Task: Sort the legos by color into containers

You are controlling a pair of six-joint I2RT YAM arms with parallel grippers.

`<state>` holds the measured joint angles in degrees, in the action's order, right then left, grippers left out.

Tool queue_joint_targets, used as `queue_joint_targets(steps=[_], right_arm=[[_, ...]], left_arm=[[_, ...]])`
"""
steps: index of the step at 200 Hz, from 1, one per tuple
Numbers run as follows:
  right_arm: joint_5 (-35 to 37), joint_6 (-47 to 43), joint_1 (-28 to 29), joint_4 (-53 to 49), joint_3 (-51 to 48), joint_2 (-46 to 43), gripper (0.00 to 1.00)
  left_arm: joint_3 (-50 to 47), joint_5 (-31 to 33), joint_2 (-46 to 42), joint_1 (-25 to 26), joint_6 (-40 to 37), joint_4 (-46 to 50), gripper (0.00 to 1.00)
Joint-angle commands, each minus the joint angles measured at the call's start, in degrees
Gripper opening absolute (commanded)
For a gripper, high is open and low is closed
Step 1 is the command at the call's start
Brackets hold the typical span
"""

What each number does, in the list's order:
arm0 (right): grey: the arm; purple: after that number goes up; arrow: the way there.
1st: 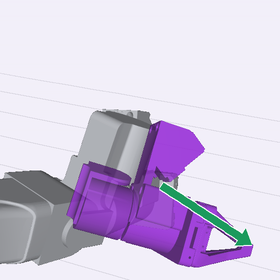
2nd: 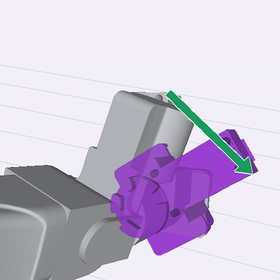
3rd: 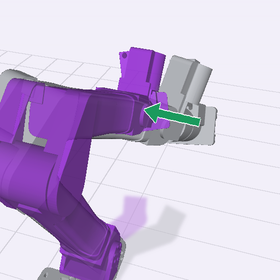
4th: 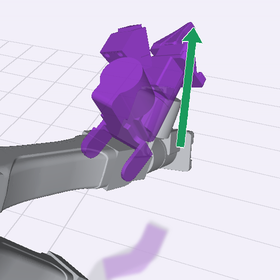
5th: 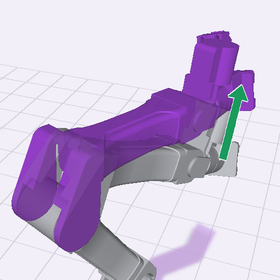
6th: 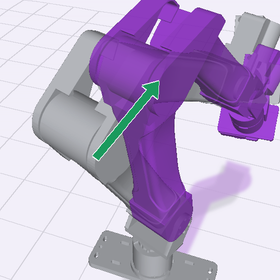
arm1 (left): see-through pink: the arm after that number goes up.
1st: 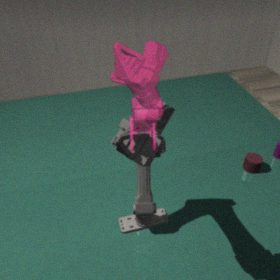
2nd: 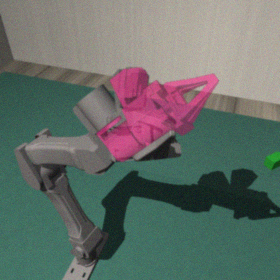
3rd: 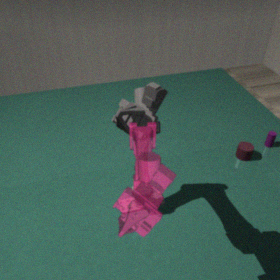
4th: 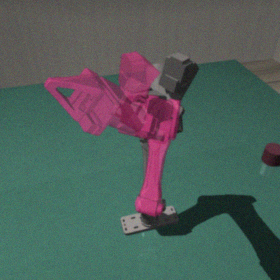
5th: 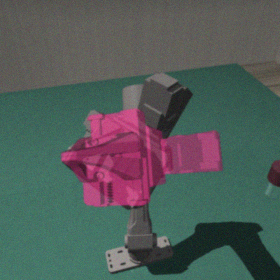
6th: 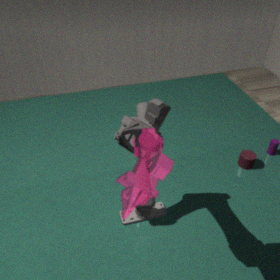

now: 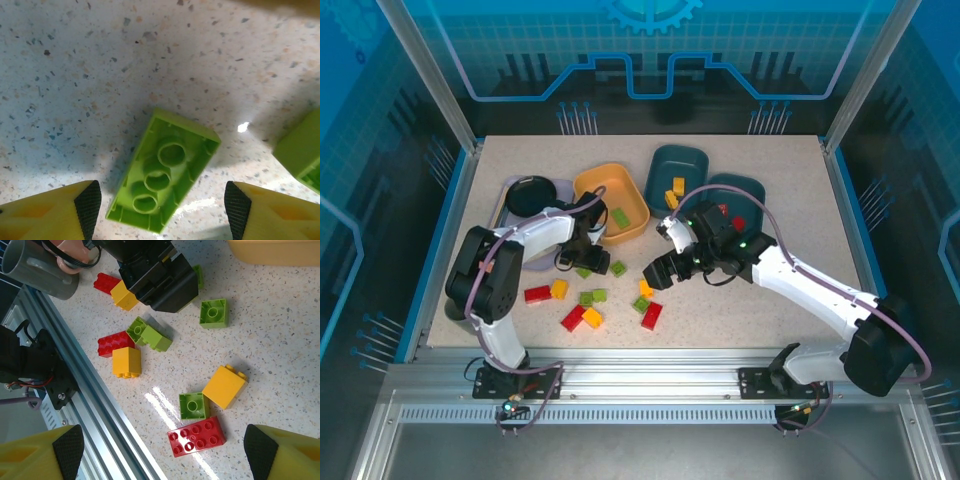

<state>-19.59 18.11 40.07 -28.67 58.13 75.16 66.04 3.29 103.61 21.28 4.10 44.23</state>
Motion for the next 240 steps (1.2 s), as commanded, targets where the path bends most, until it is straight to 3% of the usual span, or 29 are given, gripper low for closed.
queue_joint_targets(steps=[1, 18, 36, 50, 99, 165, 200, 240], right_arm=[[-0.92, 0.88, -0.74, -0.34, -0.36, -0.45, 0.85], [-0.71, 0.88, -0.74, -0.36, -0.52, -0.39, 0.85], [-0.46, 0.88, -0.83, -0.43, -0.49, -0.24, 0.85], [-0.4, 0.96, -0.92, -0.34, -0.34, -0.02, 0.84], [-0.7, 0.78, -1.65, -0.14, 0.65, 0.92, 0.83], [1.39, 4.06, -5.56, 1.15, 3.12, -0.25, 0.81], [1.23, 8.6, -8.93, 7.16, 6.68, 2.35, 0.86], [-0.11, 11.03, -10.78, 8.7, 14.28, 9.89, 0.88]], left_arm=[[0.1, 1.18, 2.53, 0.12, -0.11, 0.32, 0.66], [-0.23, 0.53, 2.94, 0.16, 1.02, 0.24, 0.61], [-1.23, -0.34, 2.45, 0.2, 2.08, -0.39, 0.44], [-2.16, -0.19, 1.9, 0.76, 2.75, -0.75, 0.37], [-3.64, 2.83, -3.6, 2.53, 5.86, -1.33, 0.25], [4.2, 3.78, -16.32, 2.28, 15.14, 9.41, 0.24], [15.33, 1.78, -10.17, -0.4, 17.74, 11.06, 0.25], [32.82, 1.89, 6.94, -2.64, 20.39, 14.88, 0.24]])
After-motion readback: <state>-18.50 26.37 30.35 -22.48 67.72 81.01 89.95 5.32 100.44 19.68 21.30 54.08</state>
